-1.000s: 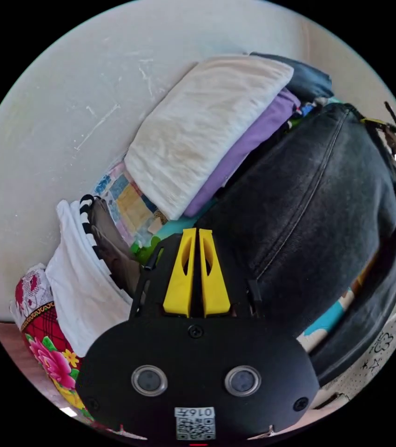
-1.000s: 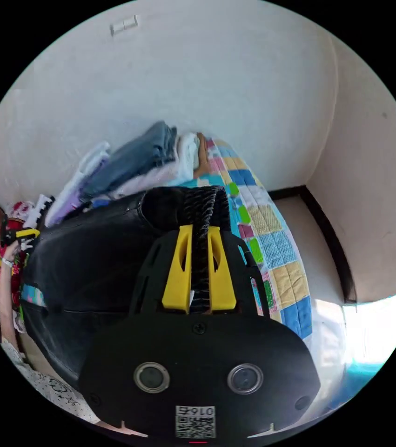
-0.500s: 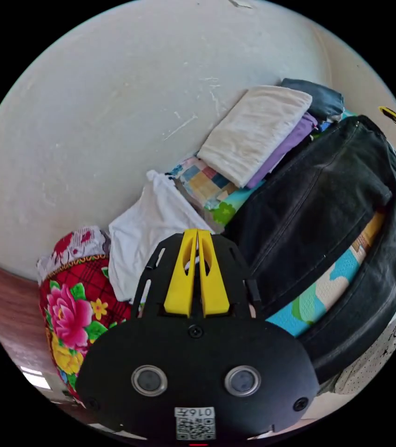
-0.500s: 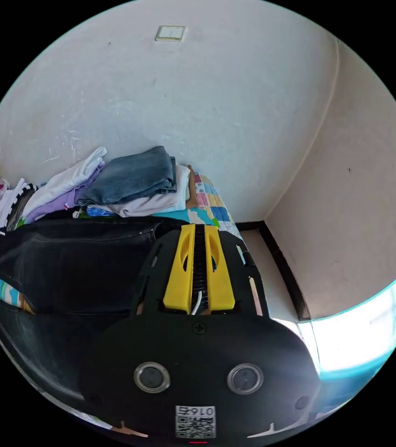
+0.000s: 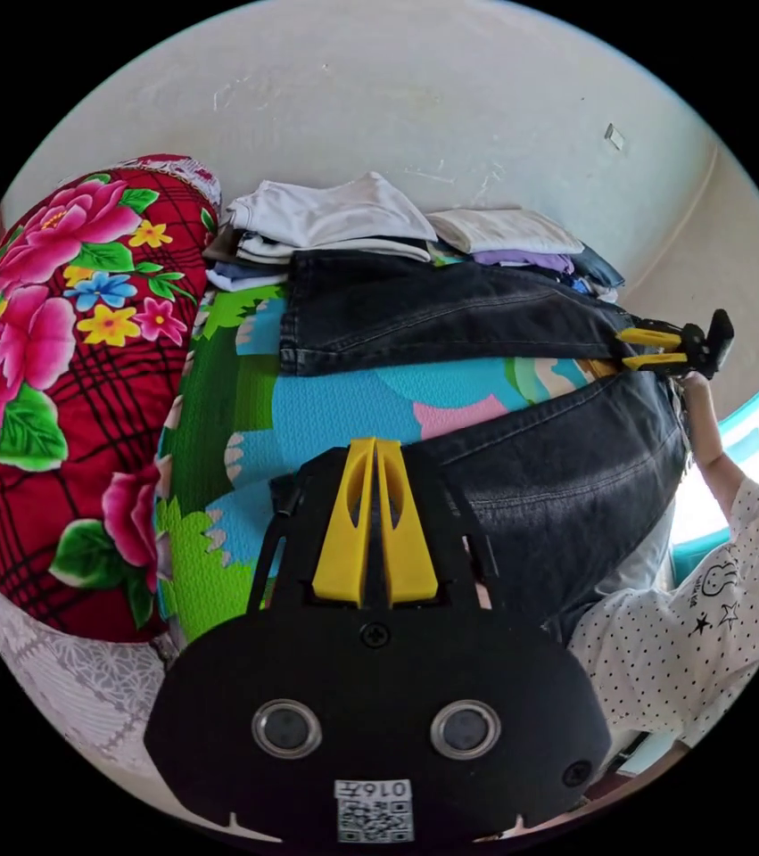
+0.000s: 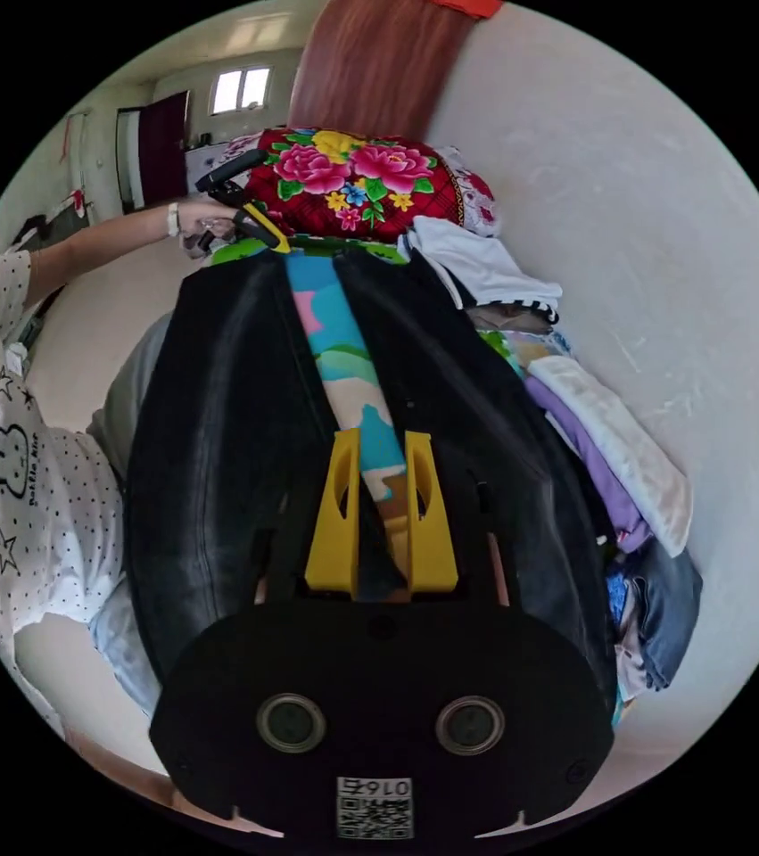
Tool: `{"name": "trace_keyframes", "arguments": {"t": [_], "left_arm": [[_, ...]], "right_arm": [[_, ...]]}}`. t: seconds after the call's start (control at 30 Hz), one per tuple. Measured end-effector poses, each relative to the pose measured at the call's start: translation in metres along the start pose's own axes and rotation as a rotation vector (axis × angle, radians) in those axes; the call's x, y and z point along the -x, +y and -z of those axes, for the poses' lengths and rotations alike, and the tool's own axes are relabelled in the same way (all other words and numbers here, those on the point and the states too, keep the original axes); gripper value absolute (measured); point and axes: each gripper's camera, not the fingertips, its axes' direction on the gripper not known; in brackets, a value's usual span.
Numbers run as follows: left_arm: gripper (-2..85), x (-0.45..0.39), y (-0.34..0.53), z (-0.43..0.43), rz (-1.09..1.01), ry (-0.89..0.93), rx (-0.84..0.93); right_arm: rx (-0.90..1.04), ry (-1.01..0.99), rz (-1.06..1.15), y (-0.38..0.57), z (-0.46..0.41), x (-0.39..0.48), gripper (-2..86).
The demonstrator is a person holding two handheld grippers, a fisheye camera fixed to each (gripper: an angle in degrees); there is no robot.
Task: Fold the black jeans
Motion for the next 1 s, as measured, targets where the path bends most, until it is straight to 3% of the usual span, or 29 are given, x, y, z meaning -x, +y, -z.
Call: {"name": "trace_keyframes", "arguments": {"t": [0.17, 0.3, 0.5, 0.7, 0.87, 1.0], "left_arm": [[-1.0, -0.025, 0.055, -0.050, -0.037, 0.060, -0.030], [-1.0, -0.040, 0.090, -0.094, -0.038, 0.038, -0.101], [-0.9, -0.020, 0.102, -0.163, 0.145, -0.077, -0.176], [0.7, 0.023, 0.096, -0.245, 0.388, 0.058, -0.200], [5.0, 0.019, 0.089, -0.315, 0.348, 0.126, -0.136], [1.5, 0.001, 0.096, -0.356, 0.300, 0.130, -0.038]], "right_arm": [[0.120, 0.026, -0.008, -0.067, -0.074, 0.030, 16.2], [0.220, 0.121, -0.006, -0.091, -0.112, 0.041, 14.1], [0.207, -0.050, -0.169, -0.108, -0.129, 0.032, 6.0], [0.190, 0.095, -0.104, -0.122, -0.118, 0.063, 0.4], [0.199, 0.206, -0.007, -0.126, -0.104, 0.097, 0.4], [0.221, 0.213, -0.035, -0.122, -0.102, 0.105, 1.9]]}}
